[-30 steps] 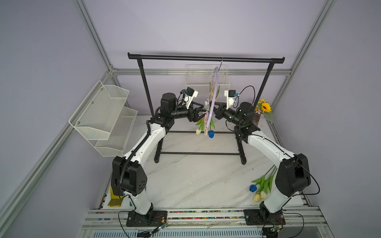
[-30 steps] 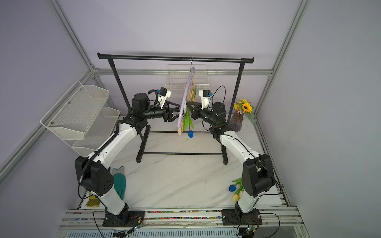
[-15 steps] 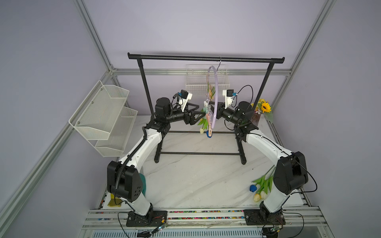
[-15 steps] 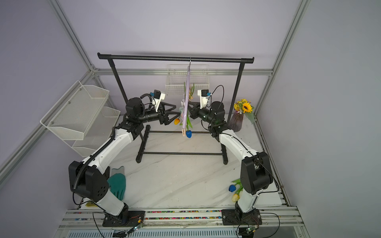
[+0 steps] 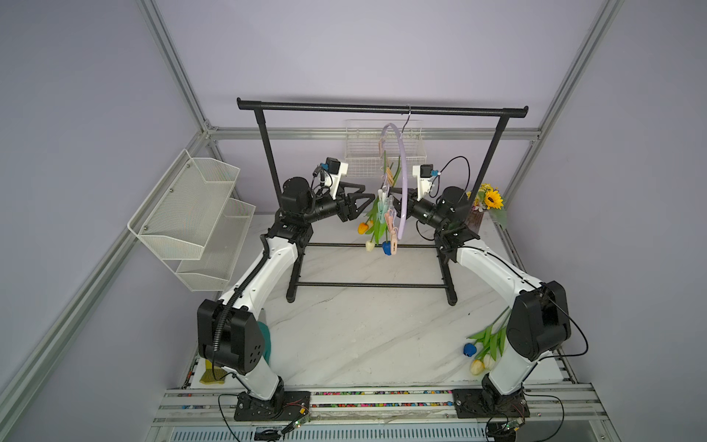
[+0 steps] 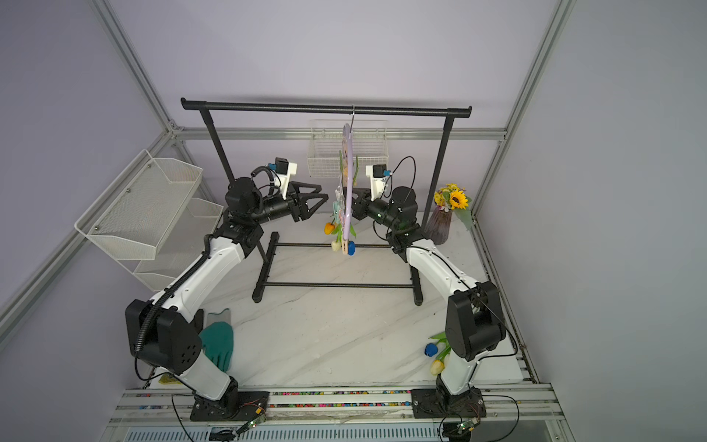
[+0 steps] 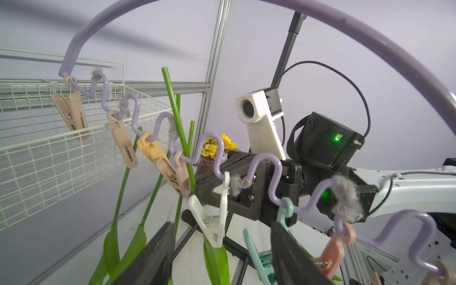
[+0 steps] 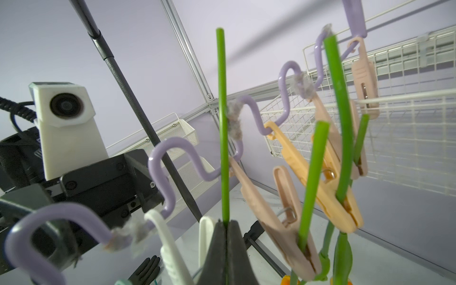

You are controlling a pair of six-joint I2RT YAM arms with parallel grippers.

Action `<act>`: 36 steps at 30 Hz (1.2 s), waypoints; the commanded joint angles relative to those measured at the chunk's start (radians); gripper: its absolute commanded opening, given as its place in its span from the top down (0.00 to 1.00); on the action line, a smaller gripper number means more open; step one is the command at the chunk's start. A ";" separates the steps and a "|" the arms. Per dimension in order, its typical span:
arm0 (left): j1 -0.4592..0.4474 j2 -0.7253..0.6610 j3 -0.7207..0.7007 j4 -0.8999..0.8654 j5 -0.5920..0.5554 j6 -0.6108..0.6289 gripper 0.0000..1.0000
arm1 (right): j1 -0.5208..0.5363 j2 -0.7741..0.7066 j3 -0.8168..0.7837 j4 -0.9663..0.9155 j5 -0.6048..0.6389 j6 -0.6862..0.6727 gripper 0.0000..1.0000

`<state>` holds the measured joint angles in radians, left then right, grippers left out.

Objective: Dry the flowers on a clothes hanger
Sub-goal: Open the clamp at the hanger.

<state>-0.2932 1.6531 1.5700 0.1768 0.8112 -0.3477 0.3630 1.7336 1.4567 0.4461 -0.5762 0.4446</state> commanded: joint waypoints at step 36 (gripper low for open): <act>-0.125 0.086 0.158 -0.218 -0.225 0.104 0.44 | 0.011 -0.012 -0.013 0.002 -0.004 -0.003 1.00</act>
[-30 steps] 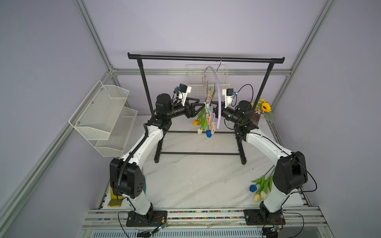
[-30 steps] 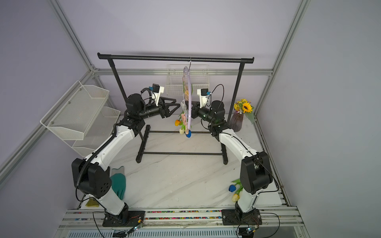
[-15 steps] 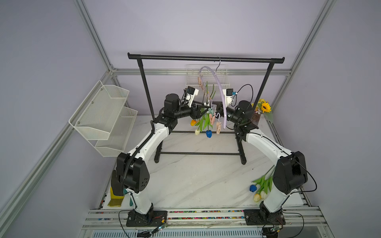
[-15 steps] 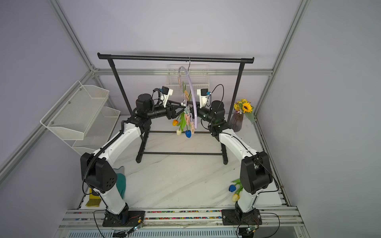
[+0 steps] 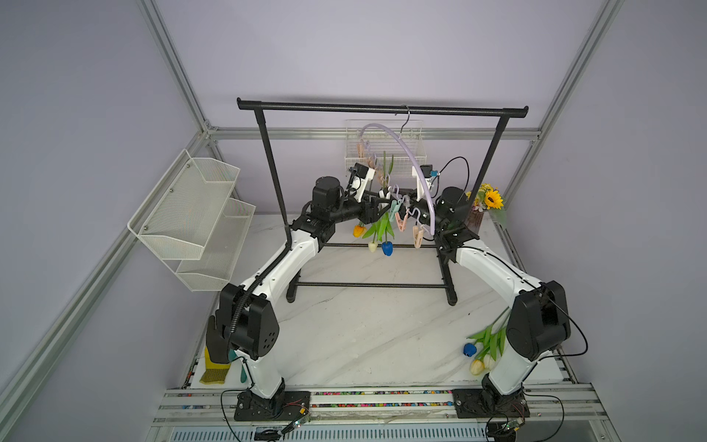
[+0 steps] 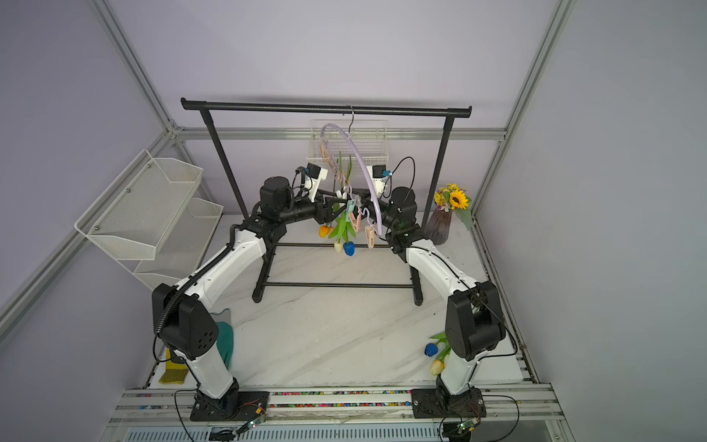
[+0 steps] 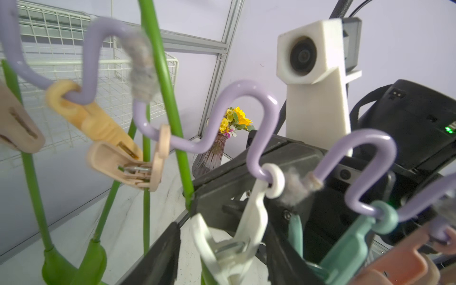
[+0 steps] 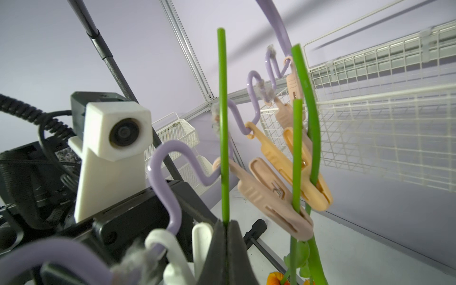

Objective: Dry the flowers on a clothes hanger
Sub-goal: Open the clamp at the hanger.

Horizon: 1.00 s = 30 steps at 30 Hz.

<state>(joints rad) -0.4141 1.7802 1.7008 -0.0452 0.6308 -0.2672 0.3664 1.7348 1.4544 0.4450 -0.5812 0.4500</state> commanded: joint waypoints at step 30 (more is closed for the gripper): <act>-0.040 -0.037 0.111 -0.070 -0.101 0.082 0.63 | 0.007 -0.050 -0.036 -0.026 0.031 -0.030 1.00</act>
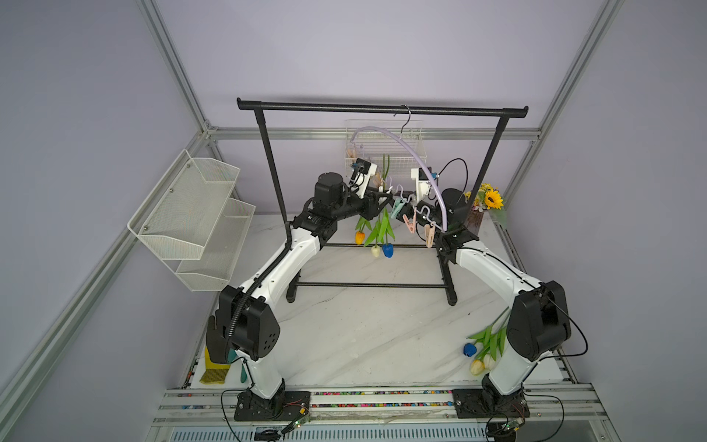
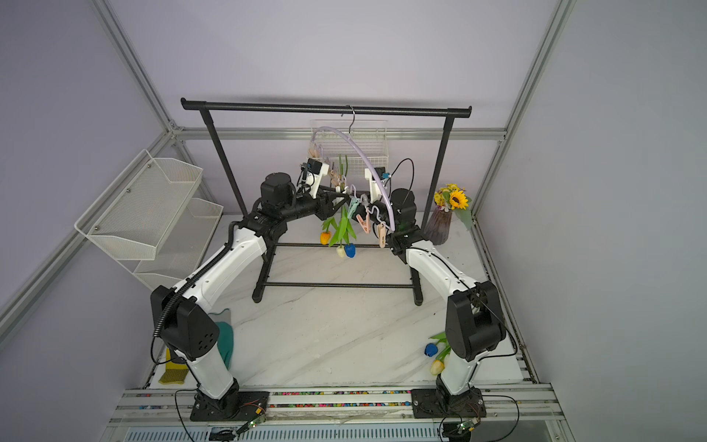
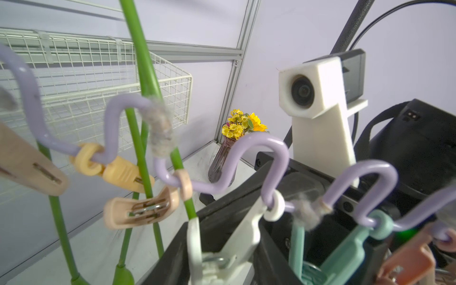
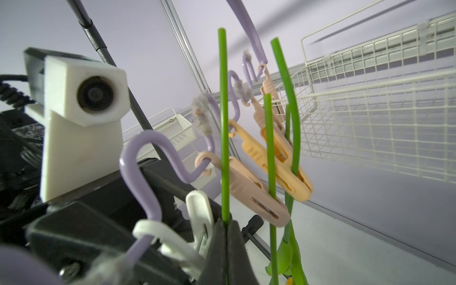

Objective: Dry the flowers on a clothes hanger
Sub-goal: Open the clamp at the hanger.

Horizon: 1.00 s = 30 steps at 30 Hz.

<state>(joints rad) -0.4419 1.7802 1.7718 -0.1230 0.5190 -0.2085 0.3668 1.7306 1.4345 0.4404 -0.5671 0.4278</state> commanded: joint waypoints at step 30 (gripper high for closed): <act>-0.024 -0.019 -0.009 0.220 0.061 -0.169 0.85 | 0.023 -0.263 -0.441 0.259 0.162 0.387 1.00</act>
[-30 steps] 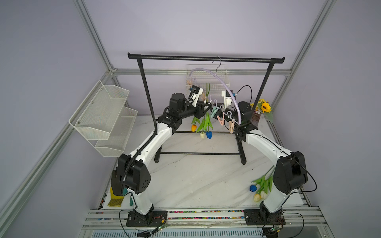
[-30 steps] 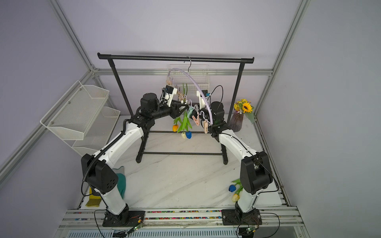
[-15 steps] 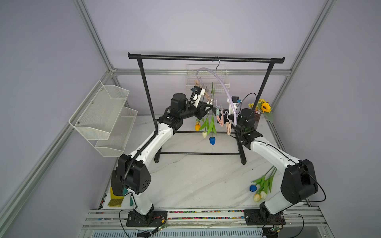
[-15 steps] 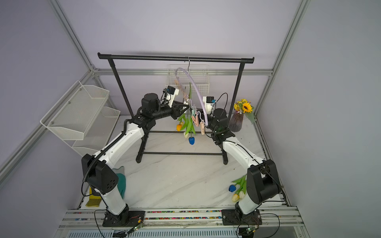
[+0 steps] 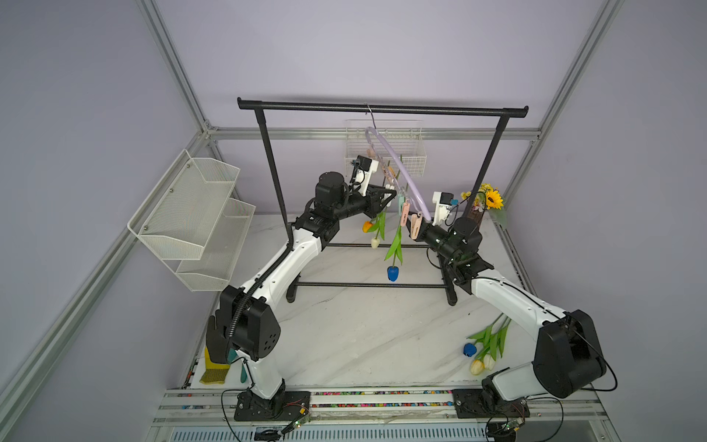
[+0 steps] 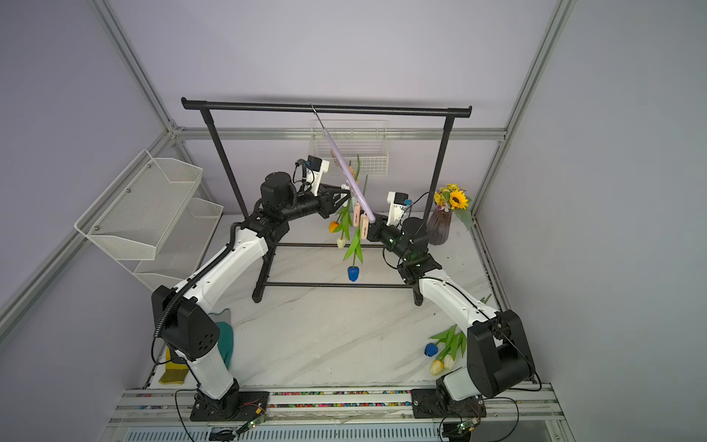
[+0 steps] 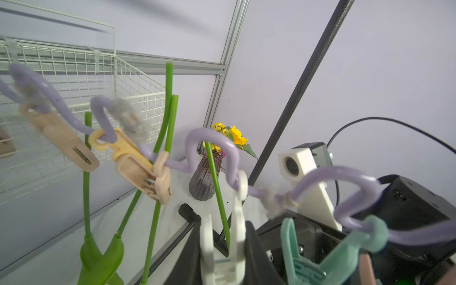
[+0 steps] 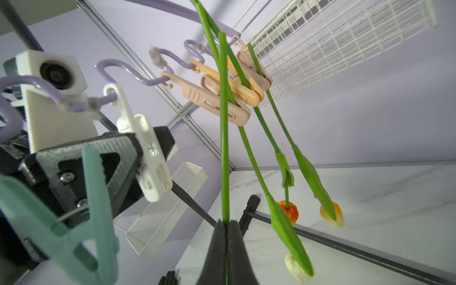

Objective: Dry the flowers on a clothes hanger
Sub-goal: Open the clamp at the hanger, then clamp the flower onto the hanger.

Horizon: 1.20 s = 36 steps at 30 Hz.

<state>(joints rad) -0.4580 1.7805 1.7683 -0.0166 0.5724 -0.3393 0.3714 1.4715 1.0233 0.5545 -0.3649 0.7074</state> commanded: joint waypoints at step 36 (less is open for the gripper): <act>-0.013 -0.044 -0.111 0.192 -0.005 -0.069 0.87 | 0.129 0.139 -0.105 0.536 0.008 0.327 1.00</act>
<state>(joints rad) -0.4671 1.7802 1.6558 0.1341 0.5625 -0.3870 0.4911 1.6012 0.9142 1.0149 -0.3683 1.0145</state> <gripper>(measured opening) 0.238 0.043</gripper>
